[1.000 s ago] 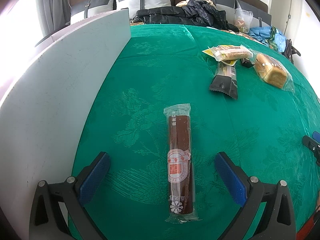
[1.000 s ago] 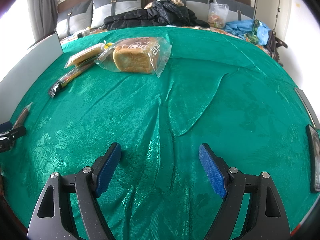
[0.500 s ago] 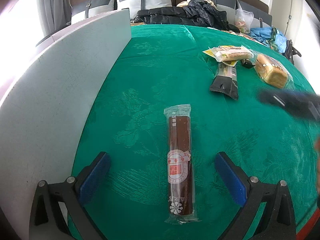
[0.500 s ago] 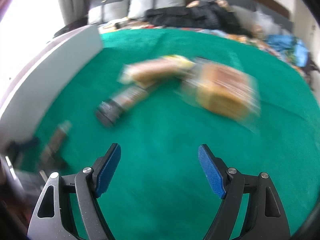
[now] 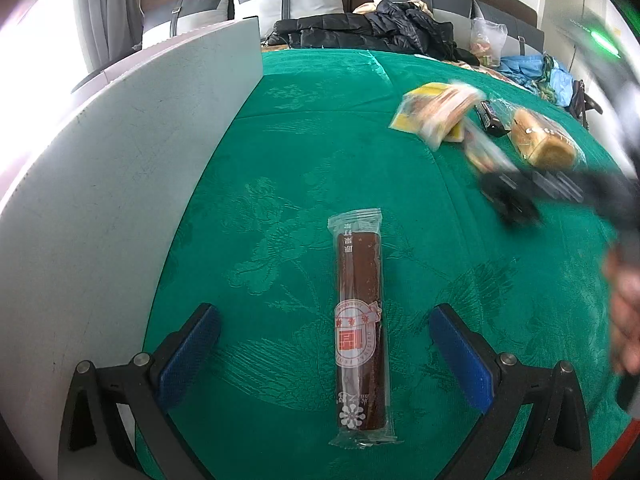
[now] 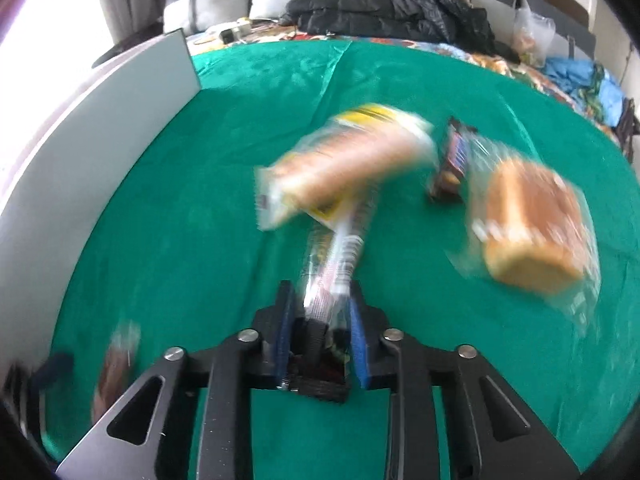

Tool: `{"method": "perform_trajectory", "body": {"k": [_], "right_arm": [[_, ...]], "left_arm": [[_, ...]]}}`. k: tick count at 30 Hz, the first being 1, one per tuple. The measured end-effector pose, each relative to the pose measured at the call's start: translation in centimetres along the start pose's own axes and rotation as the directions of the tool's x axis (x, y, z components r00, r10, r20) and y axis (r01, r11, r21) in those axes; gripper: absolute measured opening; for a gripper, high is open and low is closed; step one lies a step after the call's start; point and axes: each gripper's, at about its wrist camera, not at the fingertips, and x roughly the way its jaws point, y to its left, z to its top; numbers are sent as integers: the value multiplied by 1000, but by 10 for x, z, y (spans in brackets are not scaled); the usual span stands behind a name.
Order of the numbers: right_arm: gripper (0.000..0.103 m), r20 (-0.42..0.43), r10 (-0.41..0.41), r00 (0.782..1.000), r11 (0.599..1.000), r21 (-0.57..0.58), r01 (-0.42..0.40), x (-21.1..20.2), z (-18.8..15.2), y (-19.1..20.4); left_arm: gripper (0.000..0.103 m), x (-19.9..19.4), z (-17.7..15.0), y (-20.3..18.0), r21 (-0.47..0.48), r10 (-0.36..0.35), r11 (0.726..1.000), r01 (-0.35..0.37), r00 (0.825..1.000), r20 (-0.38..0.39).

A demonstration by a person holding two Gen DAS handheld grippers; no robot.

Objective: Organize snacks

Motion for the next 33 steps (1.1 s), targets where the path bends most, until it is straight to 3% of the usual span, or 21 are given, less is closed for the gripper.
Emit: {"method": "perform_trajectory", "body": {"k": [6,11,12,13,14,15,22,33], "right_arm": [[25,8,59,998,998,-38,-58,-53,-82,-54],[29,73,-23,997,999,-46,27,-87,-134,-90],[32,90,-53,995,997,-55,58,-89,-137,-93],[41,104,-78,992,994,-64,85,-89,-139,-94],[62,118,-95,989,992,-68,103,-89,-139,-96],[69,113,-105,988,992,-65,112,-85,-138,-97],[82,115,-75,991,997,-27,78,-75,-128,-106],[83,122,-75,990,997,-22,79,-77,-135,-106]], "left_arm": [[103,0,0,0,0,0,1000,0,1000,0],[103,0,0,0,0,0,1000,0,1000,0],[103,0,0,0,0,0,1000,0,1000,0],[103,0,0,0,0,1,1000,-1,1000,0],[103,0,0,0,0,1,1000,-1,1000,0],[103,0,0,1,0,2,1000,-2,1000,0],[103,0,0,1,0,1,1000,-1,1000,0],[103,0,0,1,0,1,1000,-1,1000,1]]}}
